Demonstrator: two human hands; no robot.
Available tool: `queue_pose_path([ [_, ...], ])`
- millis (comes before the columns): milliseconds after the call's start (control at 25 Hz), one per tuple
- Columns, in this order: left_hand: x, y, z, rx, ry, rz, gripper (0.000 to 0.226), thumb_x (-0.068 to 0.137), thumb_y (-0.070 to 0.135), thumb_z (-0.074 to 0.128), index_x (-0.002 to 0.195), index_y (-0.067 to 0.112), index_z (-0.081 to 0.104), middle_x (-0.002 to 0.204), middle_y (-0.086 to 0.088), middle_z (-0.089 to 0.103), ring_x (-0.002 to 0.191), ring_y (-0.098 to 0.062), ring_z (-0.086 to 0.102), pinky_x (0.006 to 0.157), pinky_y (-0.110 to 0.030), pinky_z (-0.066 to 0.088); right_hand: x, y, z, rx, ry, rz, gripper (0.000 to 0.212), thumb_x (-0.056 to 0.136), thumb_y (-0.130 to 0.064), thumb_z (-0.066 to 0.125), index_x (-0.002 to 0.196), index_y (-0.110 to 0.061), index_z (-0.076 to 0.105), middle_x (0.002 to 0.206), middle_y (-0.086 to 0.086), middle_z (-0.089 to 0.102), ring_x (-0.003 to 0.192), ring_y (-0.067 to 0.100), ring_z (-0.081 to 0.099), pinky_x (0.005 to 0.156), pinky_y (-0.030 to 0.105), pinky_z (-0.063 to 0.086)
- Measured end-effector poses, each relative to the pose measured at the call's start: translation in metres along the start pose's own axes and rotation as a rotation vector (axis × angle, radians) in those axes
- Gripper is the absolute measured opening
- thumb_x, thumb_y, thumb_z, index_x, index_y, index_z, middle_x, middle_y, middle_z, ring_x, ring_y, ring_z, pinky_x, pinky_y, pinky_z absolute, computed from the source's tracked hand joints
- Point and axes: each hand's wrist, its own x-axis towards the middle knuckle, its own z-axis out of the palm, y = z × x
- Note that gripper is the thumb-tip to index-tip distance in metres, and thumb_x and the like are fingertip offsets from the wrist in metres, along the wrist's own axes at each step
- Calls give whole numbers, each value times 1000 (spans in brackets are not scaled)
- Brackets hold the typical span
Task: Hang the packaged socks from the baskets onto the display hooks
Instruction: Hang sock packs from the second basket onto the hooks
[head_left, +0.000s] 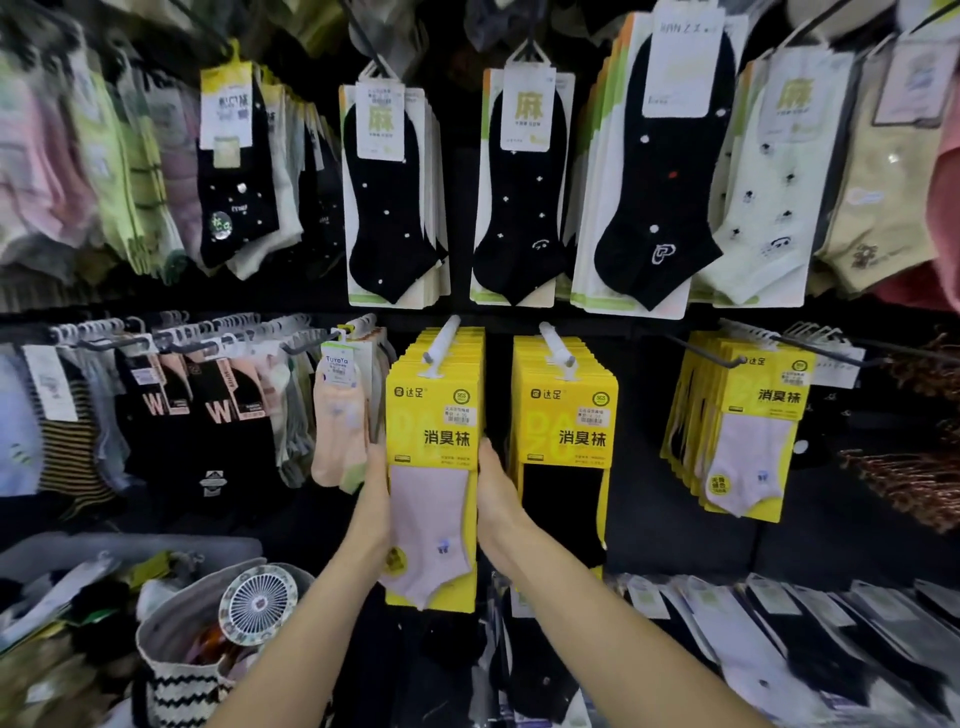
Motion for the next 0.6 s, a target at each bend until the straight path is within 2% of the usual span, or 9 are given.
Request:
queue_pose_path([
  [80,3,-6,-1,-30,20,-9,42,95,53,35,85,28,68,73,12,73,64,1,68,62,-25,48,6,1,6,-12,39,-5,41,98,-50,29,93,-30,65,102,1,69,96,17,62,82,30,48],
  [120,5,-5,-2,-30,20,-23,44,94,54,35,84,27,69,74,10,74,65,-1,69,63,-26,48,6,0,7,-2,47,-19,41,98,-49,30,90,-29,65,98,1,70,94,16,62,78,28,48],
  [320,4,5,1,17,22,19,40,97,48,36,79,28,67,64,15,71,59,4,66,59,-22,45,5,-9,11,-39,73,-101,42,98,-50,29,78,-41,65,83,-11,69,83,6,60,69,21,43],
  [400,-2,12,4,20,2,-6,40,96,46,39,78,24,66,64,12,71,60,0,67,56,-23,48,3,-11,10,-35,71,-102,39,97,-51,30,97,-35,66,96,-3,69,93,12,61,81,27,47],
  [440,-4,15,4,13,0,-20,40,96,45,40,81,21,67,68,8,73,66,-5,69,59,-24,51,2,-9,7,-25,64,-112,40,96,-52,31,111,-33,63,105,-2,68,100,13,60,91,31,47],
  [480,-6,15,1,6,-2,-21,40,95,45,41,87,18,69,78,4,75,79,-11,70,68,-27,54,-3,-6,2,-24,43,-145,37,97,-50,32,122,-36,56,113,-8,64,105,8,58,96,29,46],
  [520,-9,13,-4,2,-4,3,40,95,46,42,97,17,69,93,-1,74,94,-17,67,82,-33,53,-10,1,-5,-40,10,-193,34,98,-46,32,130,-44,45,117,-20,58,105,-4,55,93,18,46],
  [560,-16,7,-9,12,6,57,40,95,46,41,108,18,67,108,-2,70,107,-19,62,94,-37,48,-20,10,-13,-57,-33,-221,32,99,-42,33,129,-52,34,115,-32,50,100,-19,49,84,6,43],
  [600,-28,-1,-14,45,42,140,41,93,47,41,117,20,62,121,0,64,117,-14,56,101,-33,42,-32,23,-22,-85,-74,-226,35,100,-39,33,130,-55,27,114,-41,42,97,-29,42,77,-2,39],
])
